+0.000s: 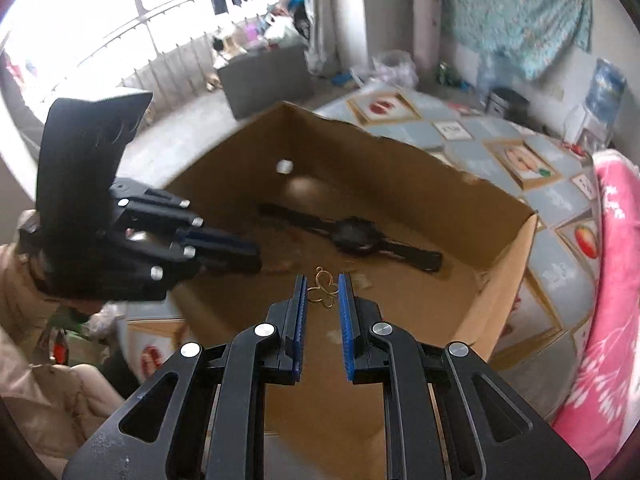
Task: Organize jewelry
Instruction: 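Open the left tool to drop its trinket into the box while the right tool holds the charm, then open the right tool to drop the gold charm into the box, then withdraw both open tools from the box toward the pink bead bracelet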
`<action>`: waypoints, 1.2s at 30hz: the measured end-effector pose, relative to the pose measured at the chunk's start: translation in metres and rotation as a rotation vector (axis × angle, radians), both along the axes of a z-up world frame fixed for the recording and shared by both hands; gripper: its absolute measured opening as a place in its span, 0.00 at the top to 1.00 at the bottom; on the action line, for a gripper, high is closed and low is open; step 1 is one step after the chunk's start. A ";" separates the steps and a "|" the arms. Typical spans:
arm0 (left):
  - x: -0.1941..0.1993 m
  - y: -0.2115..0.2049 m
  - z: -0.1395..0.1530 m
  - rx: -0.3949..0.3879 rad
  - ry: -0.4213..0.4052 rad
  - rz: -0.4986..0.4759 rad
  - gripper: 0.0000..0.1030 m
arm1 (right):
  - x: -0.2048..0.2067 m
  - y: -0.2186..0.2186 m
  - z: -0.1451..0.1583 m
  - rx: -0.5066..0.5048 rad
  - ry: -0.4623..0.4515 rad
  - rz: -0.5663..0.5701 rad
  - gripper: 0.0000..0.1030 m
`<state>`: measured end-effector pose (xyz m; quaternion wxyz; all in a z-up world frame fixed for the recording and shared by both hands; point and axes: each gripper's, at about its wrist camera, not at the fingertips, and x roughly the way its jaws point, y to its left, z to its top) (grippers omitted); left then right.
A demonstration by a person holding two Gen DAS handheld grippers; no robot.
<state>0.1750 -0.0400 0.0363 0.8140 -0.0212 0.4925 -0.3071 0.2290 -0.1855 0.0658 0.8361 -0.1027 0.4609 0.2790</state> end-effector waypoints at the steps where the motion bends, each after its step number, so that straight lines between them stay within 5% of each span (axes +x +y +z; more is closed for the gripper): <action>1: 0.005 -0.005 -0.005 0.008 0.025 -0.004 0.92 | 0.004 -0.001 -0.001 -0.018 0.008 -0.003 0.87; 7: 0.019 -0.017 -0.018 0.048 0.108 0.025 0.91 | 0.031 -0.001 -0.016 -0.089 0.045 -0.026 0.87; 11: 0.024 -0.016 -0.019 0.055 0.125 0.052 0.64 | 0.043 -0.003 -0.022 -0.078 0.030 -0.045 0.86; 18: 0.022 -0.010 -0.012 0.022 0.082 0.072 0.63 | 0.036 -0.022 -0.007 -0.008 -0.036 -0.086 0.83; 22: 0.016 0.002 0.002 -0.025 0.019 0.092 0.63 | 0.023 -0.041 0.010 0.056 -0.076 -0.145 0.82; 30: -0.065 0.067 0.053 -0.140 -0.313 0.156 0.59 | -0.077 -0.065 0.054 0.338 -0.238 -0.166 0.72; 36: -0.128 0.105 0.033 -0.122 -0.344 0.167 0.56 | -0.139 -0.040 0.030 0.408 -0.214 -0.110 0.66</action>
